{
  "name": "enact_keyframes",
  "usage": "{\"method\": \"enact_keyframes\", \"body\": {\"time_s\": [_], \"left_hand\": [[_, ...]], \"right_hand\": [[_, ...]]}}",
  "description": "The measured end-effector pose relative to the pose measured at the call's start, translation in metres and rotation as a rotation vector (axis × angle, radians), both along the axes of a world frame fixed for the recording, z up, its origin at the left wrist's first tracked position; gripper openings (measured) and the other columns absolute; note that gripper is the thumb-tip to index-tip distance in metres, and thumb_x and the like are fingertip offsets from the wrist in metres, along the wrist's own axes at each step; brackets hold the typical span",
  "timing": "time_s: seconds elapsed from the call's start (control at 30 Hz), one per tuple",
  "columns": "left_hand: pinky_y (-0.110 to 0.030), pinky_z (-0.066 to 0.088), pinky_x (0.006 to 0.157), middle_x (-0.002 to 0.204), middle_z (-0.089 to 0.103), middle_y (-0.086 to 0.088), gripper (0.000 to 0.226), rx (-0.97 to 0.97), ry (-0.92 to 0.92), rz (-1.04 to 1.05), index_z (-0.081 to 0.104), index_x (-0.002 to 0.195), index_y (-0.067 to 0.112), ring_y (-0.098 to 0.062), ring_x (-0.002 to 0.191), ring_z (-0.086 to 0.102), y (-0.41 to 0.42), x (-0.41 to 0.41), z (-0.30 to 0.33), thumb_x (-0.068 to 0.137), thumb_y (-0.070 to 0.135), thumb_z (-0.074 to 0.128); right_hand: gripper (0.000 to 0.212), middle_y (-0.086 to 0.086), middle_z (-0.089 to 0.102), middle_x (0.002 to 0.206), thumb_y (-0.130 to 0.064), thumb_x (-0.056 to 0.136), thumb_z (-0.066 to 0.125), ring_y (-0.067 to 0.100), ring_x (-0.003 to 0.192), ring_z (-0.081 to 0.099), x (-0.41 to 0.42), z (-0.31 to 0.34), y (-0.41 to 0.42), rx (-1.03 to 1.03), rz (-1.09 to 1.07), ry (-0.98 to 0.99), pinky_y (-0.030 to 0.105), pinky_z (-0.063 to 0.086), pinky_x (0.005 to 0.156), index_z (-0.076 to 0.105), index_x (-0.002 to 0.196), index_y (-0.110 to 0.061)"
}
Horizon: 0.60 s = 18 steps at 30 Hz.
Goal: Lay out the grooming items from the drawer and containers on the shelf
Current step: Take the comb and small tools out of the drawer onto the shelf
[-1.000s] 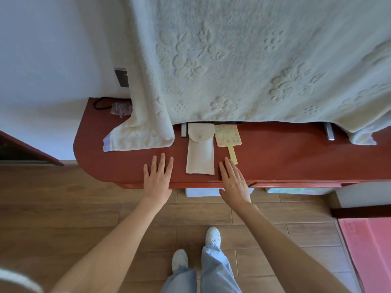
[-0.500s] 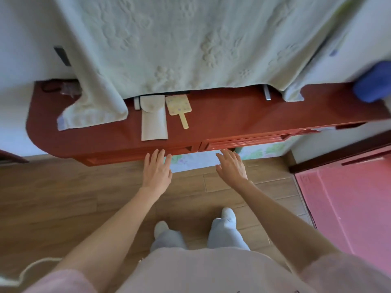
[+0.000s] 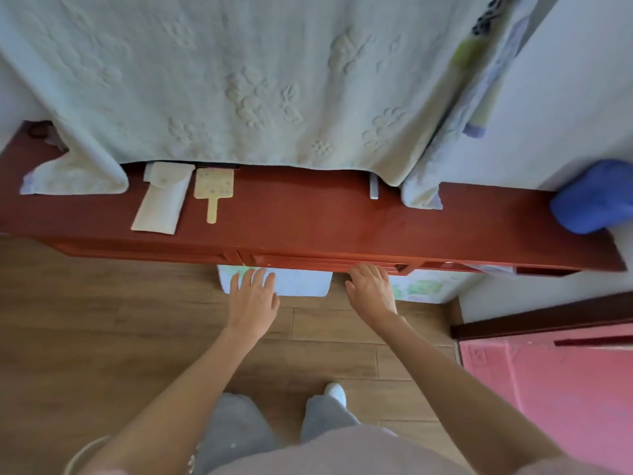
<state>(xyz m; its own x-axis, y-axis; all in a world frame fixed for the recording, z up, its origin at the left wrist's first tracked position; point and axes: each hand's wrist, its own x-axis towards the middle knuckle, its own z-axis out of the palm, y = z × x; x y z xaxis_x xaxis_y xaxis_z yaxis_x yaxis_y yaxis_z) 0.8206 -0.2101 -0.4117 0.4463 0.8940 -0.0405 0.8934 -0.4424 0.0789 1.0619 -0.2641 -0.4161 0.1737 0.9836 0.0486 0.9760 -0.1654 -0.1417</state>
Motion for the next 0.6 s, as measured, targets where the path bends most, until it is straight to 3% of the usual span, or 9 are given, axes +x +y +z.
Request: {"method": "enact_keyframes", "body": {"time_s": [0.17, 0.27, 0.37, 0.43, 0.5, 0.6], "left_hand": [[-0.049, 0.048, 0.085, 0.118, 0.063, -0.016, 0.041, -0.144, -0.086, 0.161, 0.06, 0.121, 0.006, -0.035, 0.106, 0.059, -0.028, 0.039, -0.011, 0.083, 0.021, 0.064], [-0.046, 0.043, 0.097, 0.133, 0.052, -0.015, 0.049, -0.382, -0.332, 0.398, 0.047, 0.136, 0.007, -0.033, 0.12, 0.05, -0.031, 0.059, -0.023, 0.092, 0.029, 0.052], [-0.041, 0.035, 0.106, 0.144, 0.043, -0.011, 0.053, -0.682, -0.699, 0.744, 0.037, 0.142, 0.009, -0.027, 0.131, 0.041, -0.016, 0.076, -0.032, 0.096, 0.032, 0.047], [-0.038, 0.036, 0.1, 0.137, 0.047, -0.006, 0.05, -0.91, -0.952, 1.02, 0.039, 0.141, 0.013, -0.024, 0.123, 0.046, 0.0, 0.086, -0.039, 0.097, 0.036, 0.045], [-0.041, 0.038, 0.097, 0.131, 0.051, -0.006, 0.047, -1.095, -1.202, 1.267, 0.042, 0.138, 0.014, -0.024, 0.115, 0.051, 0.019, 0.092, -0.051, 0.098, 0.038, 0.044], [-0.046, 0.038, 0.101, 0.135, 0.05, -0.01, 0.05, -1.21, -1.487, 1.43, 0.041, 0.138, 0.01, -0.03, 0.121, 0.051, 0.041, 0.097, -0.081, 0.098, 0.039, 0.044]], "right_hand": [[0.028, 0.009, 0.065, 0.095, -0.008, 0.072, 0.069, 0.031, 0.091, 0.062, 0.038, -0.01, -0.024, -0.024, -0.03, 0.1, 0.038, 0.049, 0.079, 0.066, 0.1, -0.007], [0.037, 0.009, 0.056, 0.126, -0.02, 0.091, 0.053, 0.031, 0.114, 0.052, 0.048, -0.021, -0.029, -0.212, -0.209, 0.295, 0.041, 0.04, 0.094, 0.055, 0.126, -0.009], [0.045, 0.006, 0.046, 0.14, -0.032, 0.096, 0.044, 0.028, 0.121, 0.049, 0.056, -0.036, -0.02, -0.326, -0.489, 0.628, 0.039, 0.038, 0.098, 0.044, 0.138, -0.015], [0.048, 0.004, 0.048, 0.137, -0.037, 0.096, 0.041, 0.027, 0.125, 0.045, 0.061, -0.048, -0.007, -0.375, -0.693, 0.859, 0.039, 0.036, 0.102, 0.042, 0.14, -0.018], [0.044, 0.003, 0.052, 0.123, -0.039, 0.097, 0.041, 0.025, 0.12, 0.048, 0.064, -0.062, 0.01, -0.356, -0.97, 1.21, 0.041, 0.038, 0.102, 0.046, 0.135, -0.017], [0.041, 0.007, 0.053, 0.121, -0.04, 0.099, 0.04, 0.026, 0.112, 0.052, 0.067, -0.084, 0.031, -0.205, -1.281, 1.82, 0.043, 0.039, 0.099, 0.043, 0.13, -0.013]]}}
